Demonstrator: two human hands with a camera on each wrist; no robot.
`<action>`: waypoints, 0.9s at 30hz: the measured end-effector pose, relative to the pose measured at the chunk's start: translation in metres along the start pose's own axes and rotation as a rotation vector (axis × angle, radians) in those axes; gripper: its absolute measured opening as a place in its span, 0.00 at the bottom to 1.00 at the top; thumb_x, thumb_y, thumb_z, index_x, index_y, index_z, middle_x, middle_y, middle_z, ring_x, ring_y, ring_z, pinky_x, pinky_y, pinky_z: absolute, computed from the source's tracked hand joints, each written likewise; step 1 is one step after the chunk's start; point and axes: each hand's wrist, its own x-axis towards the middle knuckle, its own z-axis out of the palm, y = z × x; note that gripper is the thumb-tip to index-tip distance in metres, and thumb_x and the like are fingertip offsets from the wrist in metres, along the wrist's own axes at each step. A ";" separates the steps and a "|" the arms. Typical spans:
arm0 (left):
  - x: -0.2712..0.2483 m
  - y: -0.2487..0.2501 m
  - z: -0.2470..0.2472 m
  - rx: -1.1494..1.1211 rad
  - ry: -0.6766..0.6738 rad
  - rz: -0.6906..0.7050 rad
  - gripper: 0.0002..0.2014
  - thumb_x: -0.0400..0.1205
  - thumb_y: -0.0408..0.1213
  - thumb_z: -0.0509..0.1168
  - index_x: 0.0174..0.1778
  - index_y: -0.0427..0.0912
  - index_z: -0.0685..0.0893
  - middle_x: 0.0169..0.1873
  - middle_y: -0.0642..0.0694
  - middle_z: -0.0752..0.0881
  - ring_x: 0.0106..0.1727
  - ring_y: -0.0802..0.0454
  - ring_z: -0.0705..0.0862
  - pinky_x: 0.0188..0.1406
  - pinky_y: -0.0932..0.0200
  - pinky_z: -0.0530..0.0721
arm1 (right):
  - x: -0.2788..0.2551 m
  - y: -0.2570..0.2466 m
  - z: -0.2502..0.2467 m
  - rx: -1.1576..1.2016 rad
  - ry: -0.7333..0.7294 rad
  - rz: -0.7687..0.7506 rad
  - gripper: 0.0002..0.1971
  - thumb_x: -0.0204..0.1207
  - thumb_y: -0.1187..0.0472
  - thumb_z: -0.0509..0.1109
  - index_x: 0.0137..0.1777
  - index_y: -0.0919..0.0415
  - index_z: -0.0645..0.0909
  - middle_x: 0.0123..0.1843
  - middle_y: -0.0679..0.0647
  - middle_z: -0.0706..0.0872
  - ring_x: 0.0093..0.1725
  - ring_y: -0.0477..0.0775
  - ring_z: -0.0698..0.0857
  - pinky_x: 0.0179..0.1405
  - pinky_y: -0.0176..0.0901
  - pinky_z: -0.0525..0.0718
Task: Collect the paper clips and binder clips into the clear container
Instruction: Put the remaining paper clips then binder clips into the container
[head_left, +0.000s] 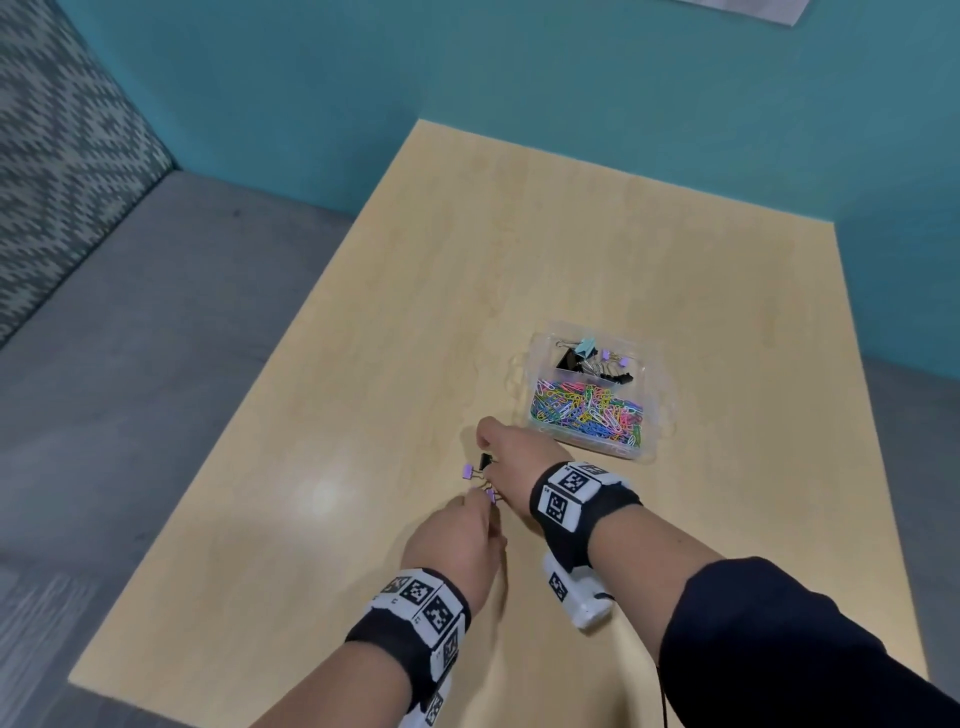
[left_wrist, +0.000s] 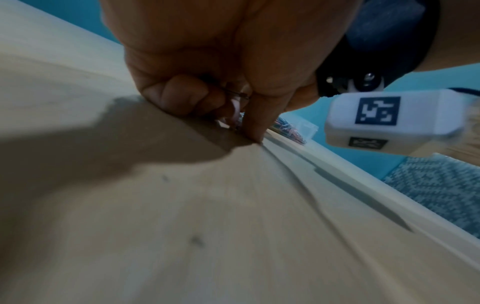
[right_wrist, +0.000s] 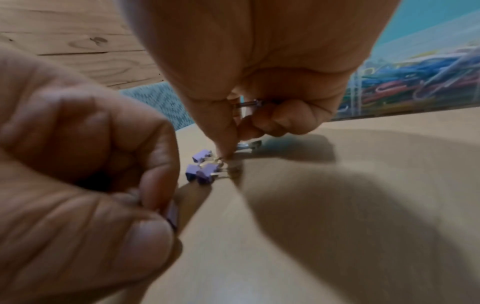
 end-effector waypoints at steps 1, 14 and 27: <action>0.000 0.001 0.000 0.011 -0.001 0.002 0.06 0.79 0.44 0.57 0.47 0.47 0.73 0.44 0.48 0.82 0.44 0.45 0.81 0.42 0.51 0.80 | 0.001 0.001 0.002 -0.002 -0.001 -0.002 0.11 0.72 0.68 0.60 0.53 0.56 0.70 0.41 0.58 0.82 0.39 0.63 0.81 0.35 0.52 0.82; 0.044 0.029 -0.080 0.007 0.128 -0.004 0.09 0.71 0.47 0.65 0.35 0.47 0.72 0.28 0.49 0.82 0.34 0.47 0.80 0.30 0.56 0.74 | -0.018 0.026 0.009 0.372 -0.055 0.149 0.12 0.56 0.59 0.73 0.33 0.53 0.71 0.42 0.53 0.80 0.39 0.59 0.82 0.40 0.53 0.85; 0.177 0.143 -0.093 0.137 0.067 0.307 0.21 0.75 0.51 0.66 0.60 0.46 0.76 0.49 0.47 0.84 0.46 0.45 0.82 0.43 0.55 0.79 | -0.102 0.095 0.002 1.521 0.080 0.421 0.10 0.73 0.77 0.59 0.44 0.64 0.78 0.26 0.55 0.78 0.21 0.51 0.76 0.15 0.33 0.71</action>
